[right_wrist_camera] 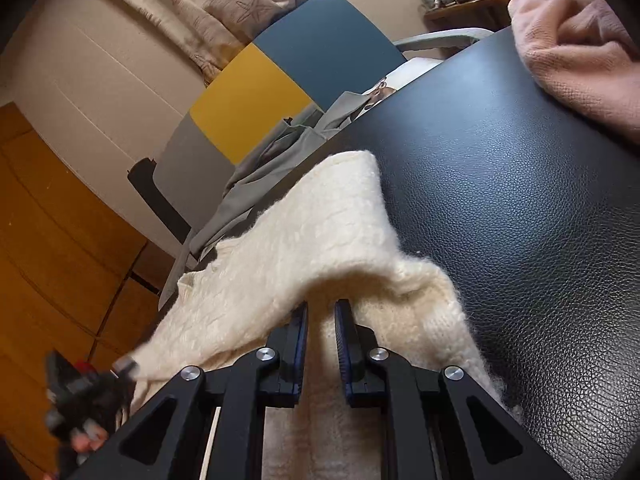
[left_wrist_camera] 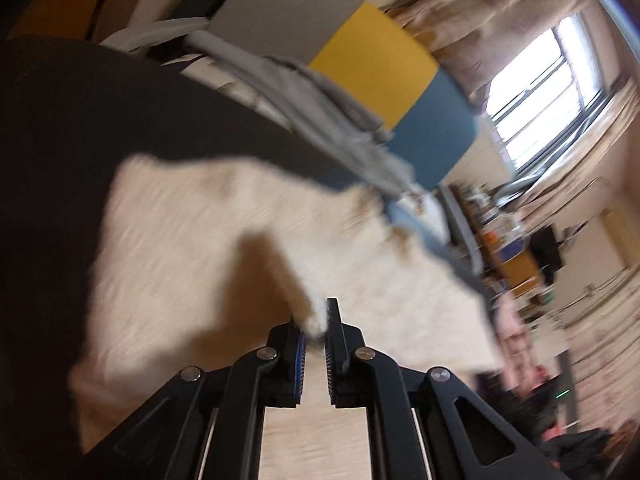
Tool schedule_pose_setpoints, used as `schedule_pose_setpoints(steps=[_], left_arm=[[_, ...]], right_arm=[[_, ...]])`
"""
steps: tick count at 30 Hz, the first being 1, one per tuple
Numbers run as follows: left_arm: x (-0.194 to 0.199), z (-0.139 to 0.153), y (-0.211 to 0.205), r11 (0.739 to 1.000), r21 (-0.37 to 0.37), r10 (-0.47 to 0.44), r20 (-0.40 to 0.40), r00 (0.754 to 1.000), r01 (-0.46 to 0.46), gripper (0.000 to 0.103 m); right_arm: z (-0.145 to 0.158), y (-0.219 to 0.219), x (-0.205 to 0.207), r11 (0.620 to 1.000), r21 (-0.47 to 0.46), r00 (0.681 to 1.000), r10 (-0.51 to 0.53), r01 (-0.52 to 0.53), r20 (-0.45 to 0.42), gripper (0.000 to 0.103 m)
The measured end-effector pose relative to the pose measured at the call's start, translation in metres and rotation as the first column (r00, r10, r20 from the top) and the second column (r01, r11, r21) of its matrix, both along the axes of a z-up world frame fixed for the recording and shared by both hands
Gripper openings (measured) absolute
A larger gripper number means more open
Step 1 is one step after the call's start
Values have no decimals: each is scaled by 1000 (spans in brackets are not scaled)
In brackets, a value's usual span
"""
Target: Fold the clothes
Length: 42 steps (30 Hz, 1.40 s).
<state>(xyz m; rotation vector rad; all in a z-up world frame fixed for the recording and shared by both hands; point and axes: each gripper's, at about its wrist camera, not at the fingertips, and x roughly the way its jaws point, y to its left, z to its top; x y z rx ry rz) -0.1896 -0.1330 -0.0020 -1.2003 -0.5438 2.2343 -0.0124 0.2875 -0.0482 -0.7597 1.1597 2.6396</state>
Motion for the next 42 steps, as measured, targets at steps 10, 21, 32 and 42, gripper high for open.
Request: schedule_pose_setpoints(steps=[10, 21, 32, 42], left_arm=[[13, -17, -7, 997, 74, 19, -58, 998, -15, 10], [13, -14, -3, 999, 54, 12, -84, 996, -8, 14], [11, -17, -5, 997, 75, 3, -82, 997, 3, 15], [10, -17, -2, 999, 45, 2, -82, 997, 1, 15]], right_arm=[[33, -17, 6, 997, 68, 999, 41, -42, 11, 17], [29, -19, -76, 924, 334, 953, 88, -187, 289, 12], [27, 7, -53, 946, 314, 962, -5, -85, 274, 1], [33, -57, -82, 817, 469, 928, 202, -336, 312, 27]])
